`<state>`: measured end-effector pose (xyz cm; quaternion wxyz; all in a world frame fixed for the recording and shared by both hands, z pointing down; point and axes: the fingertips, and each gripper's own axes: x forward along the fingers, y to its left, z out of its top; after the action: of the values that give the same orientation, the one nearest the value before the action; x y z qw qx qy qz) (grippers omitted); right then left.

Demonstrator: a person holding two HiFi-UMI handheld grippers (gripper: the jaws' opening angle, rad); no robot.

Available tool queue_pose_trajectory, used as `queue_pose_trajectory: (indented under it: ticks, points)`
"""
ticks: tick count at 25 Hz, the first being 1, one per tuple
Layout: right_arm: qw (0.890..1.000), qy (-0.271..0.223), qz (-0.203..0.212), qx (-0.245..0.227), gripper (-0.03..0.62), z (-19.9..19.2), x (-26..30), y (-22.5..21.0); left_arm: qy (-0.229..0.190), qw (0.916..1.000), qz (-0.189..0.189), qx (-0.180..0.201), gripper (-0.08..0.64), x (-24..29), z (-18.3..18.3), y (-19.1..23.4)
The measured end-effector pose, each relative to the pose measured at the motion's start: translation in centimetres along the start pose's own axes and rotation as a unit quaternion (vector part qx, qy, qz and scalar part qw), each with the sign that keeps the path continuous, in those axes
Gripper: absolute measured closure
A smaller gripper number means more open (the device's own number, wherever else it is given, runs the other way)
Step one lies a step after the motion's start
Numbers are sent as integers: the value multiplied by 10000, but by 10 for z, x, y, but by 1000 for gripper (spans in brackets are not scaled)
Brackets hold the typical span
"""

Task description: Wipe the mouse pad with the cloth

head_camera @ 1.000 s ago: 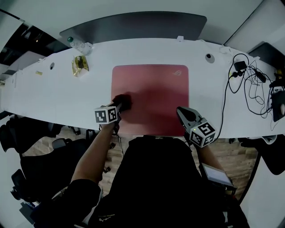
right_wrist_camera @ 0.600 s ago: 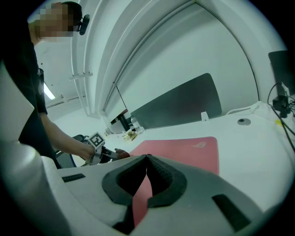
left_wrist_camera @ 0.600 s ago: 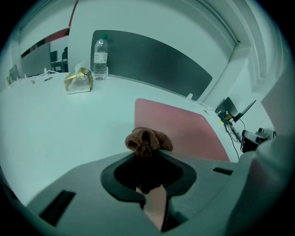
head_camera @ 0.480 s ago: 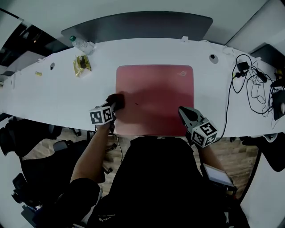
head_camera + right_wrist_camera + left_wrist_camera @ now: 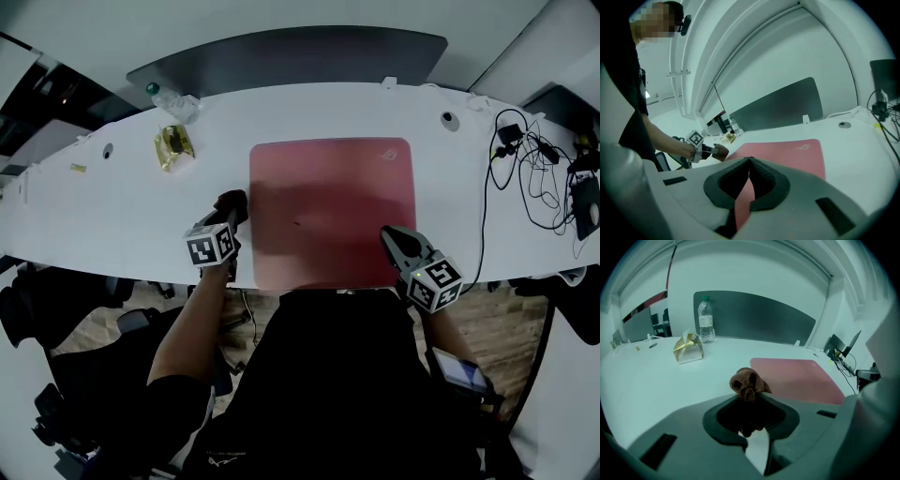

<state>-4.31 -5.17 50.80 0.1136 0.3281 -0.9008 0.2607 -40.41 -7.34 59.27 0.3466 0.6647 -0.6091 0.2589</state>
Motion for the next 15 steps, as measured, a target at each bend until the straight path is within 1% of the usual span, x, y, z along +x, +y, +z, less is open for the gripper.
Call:
queue_pose_trajectory:
  ticks: [2,4,10,15]
  points:
    - [10000,-15,-78,18,566,0,0,1,92,9998,-3,199,476,7,1,-6]
    - [9999,-30,-135,34,566,0,1,3,186,9994,-44,290,476,16,2,-14]
    - [9998,-10,-215,17,566,0,3,9,245,9982,-397,372,477,31,5,-45]
    - [9997,1,-231,0,566,3,2,7,301,9974,-605,255,477,35,1,-62]
